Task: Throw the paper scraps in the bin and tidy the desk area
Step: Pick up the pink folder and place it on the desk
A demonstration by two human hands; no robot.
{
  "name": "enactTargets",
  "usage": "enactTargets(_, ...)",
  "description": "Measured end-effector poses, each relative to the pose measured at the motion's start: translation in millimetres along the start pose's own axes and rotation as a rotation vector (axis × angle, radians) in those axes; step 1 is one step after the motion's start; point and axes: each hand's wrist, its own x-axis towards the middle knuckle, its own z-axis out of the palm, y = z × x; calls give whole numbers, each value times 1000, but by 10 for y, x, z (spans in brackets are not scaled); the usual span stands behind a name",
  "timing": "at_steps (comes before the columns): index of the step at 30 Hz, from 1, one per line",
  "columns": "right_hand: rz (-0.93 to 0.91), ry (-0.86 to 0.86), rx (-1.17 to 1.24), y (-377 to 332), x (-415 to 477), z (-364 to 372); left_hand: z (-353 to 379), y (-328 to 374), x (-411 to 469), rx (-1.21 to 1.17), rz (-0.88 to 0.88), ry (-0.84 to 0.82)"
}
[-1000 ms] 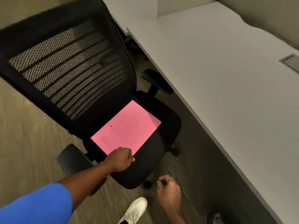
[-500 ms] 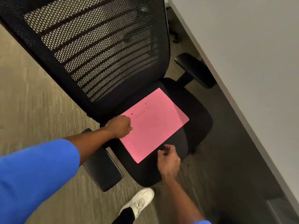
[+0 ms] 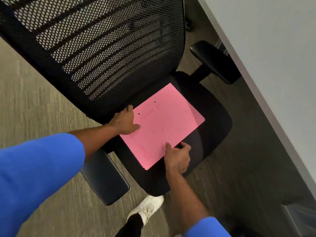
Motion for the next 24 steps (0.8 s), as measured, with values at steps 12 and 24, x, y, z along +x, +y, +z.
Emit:
enactTargets(12,70,-102,205,147,38,-284,-33,-113,-88,-268,-48,-55)
enactTargets(24,-52,-245,384,576,-261,-1193,-205,214,-1097,-306,72,-122)
